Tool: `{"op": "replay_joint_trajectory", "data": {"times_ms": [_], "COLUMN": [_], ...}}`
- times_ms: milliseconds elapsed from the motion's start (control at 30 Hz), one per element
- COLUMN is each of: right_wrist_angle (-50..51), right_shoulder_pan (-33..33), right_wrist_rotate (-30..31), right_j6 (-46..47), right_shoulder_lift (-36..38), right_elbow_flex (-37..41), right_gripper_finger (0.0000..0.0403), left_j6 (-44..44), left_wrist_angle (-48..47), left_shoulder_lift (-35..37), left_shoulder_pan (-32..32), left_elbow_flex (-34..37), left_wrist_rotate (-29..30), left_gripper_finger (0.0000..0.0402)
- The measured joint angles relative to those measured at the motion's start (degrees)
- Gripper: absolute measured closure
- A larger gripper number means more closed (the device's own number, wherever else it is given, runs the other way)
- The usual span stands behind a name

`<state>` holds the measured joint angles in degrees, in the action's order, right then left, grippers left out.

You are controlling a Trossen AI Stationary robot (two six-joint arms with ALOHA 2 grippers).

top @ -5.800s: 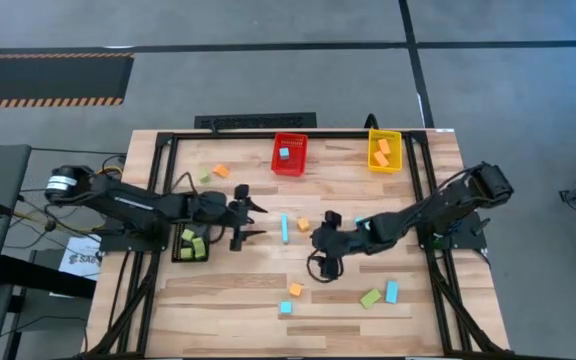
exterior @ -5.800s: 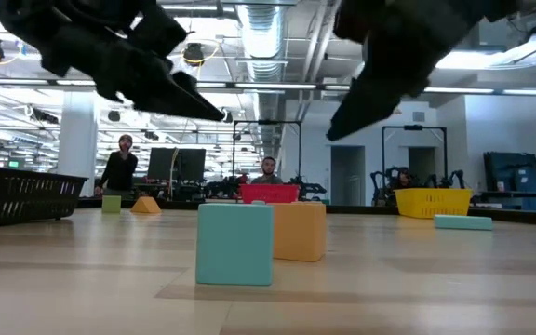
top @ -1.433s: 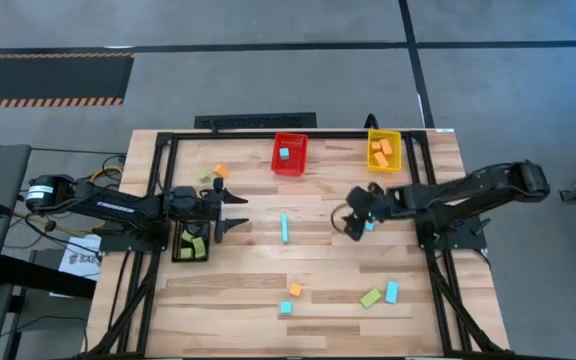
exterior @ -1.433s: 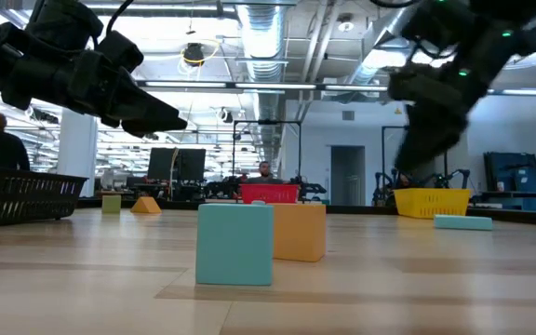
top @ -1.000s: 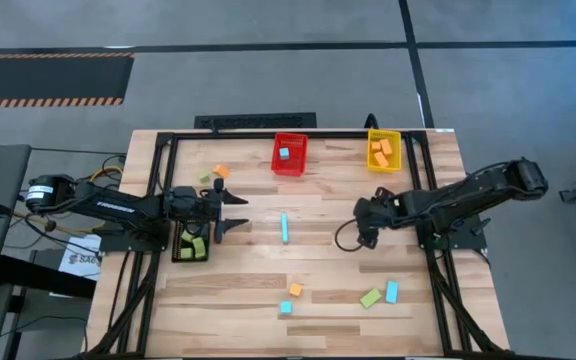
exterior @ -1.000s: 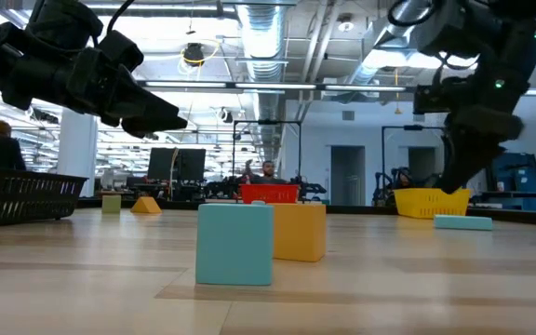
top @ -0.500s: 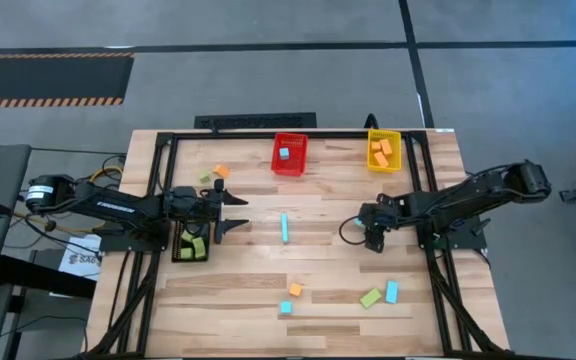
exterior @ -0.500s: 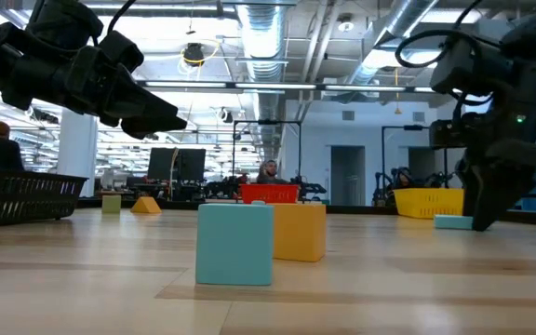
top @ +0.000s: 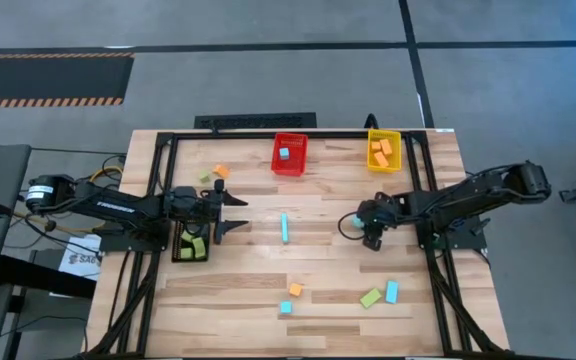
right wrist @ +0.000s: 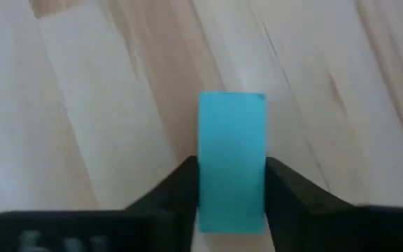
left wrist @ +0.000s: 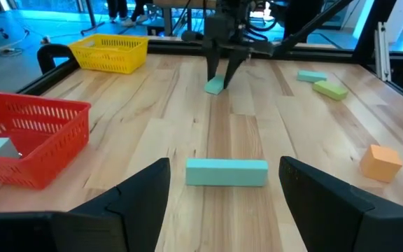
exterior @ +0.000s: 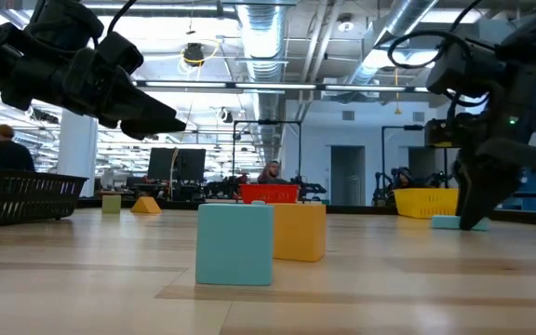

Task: Sort & place blocks by color
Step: Put the blue block into the red bin

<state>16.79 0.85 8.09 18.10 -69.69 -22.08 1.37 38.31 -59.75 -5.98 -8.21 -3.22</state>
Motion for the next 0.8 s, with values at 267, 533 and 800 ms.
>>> {"op": "replay_joint_trajectory", "data": {"times_ms": [267, 533, 800], "right_wrist_angle": [-24.35, -55.75, -53.61], "right_shoulder_pan": [0.95, 12.14, 20.9], "right_wrist_rotate": [0.81, 0.69, -5.94], "right_j6": [-8.8, -16.97, -15.03], "right_shoulder_lift": [-0.22, -0.11, -11.62], "right_elbow_flex": [-0.03, -1.33, -13.89], "right_gripper_finger": [0.0299, 0.0299, 0.0299], "left_j6": [-0.44, 0.68, 2.28], "left_wrist_angle": [1.7, 6.57, 6.13], "left_shoulder_lift": [-0.23, -0.37, -0.36], "left_shoulder_pan": [-0.35, -2.14, -2.21], "left_elbow_flex": [0.0, -0.03, -0.04], "left_wrist_rotate": [1.58, 1.69, 1.73], "left_gripper_finger": [0.0148, 0.0148, 0.0148]}}
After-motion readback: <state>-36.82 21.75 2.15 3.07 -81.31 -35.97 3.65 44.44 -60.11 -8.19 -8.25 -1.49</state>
